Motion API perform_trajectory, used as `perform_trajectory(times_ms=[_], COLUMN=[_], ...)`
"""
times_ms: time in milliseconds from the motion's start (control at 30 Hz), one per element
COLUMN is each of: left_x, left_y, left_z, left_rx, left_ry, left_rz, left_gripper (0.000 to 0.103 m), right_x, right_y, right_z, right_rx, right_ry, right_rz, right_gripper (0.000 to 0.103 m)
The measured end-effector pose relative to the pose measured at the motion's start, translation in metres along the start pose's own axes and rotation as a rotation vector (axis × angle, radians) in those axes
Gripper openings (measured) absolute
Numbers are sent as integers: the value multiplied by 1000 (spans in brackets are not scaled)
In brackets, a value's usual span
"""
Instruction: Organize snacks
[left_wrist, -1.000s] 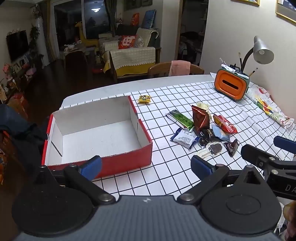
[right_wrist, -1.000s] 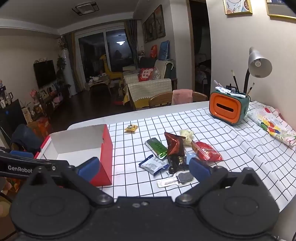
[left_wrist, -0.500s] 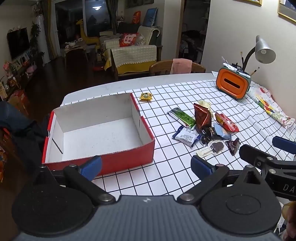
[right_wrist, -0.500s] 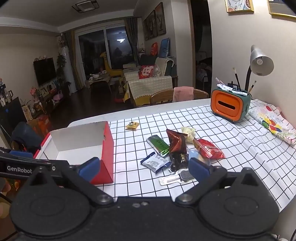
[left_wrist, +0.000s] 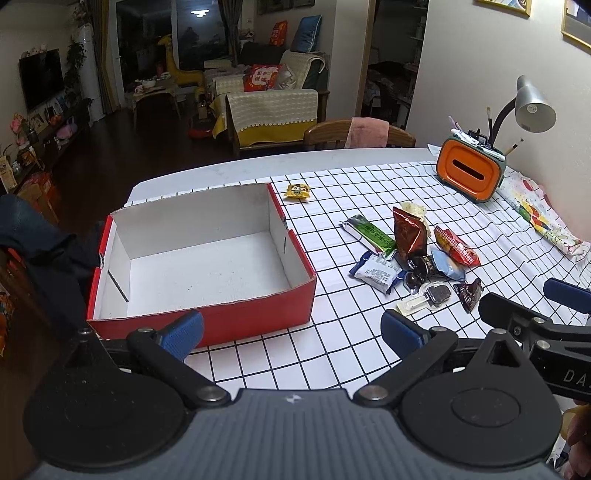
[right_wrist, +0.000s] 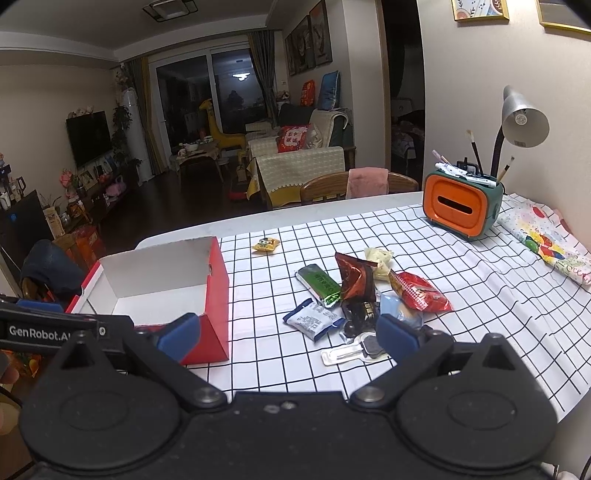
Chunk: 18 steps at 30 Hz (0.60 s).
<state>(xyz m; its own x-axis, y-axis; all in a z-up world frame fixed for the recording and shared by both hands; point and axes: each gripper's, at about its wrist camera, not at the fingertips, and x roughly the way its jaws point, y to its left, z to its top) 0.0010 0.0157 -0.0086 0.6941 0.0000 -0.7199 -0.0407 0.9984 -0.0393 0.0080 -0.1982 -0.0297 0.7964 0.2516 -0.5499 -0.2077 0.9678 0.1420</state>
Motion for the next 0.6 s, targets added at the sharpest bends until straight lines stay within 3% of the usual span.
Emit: perform_trajectory(times_ms=[600], left_x=[3], left_y=[1], left_z=[1], left_rx=[-4], left_ry=[0], left_rz=[-4], left_gripper=[103], right_x=[1], right_y=[2], right_z=[1], right_rx=[-2], right_ry=[-3], right_rz=[1], right_gripper=[102])
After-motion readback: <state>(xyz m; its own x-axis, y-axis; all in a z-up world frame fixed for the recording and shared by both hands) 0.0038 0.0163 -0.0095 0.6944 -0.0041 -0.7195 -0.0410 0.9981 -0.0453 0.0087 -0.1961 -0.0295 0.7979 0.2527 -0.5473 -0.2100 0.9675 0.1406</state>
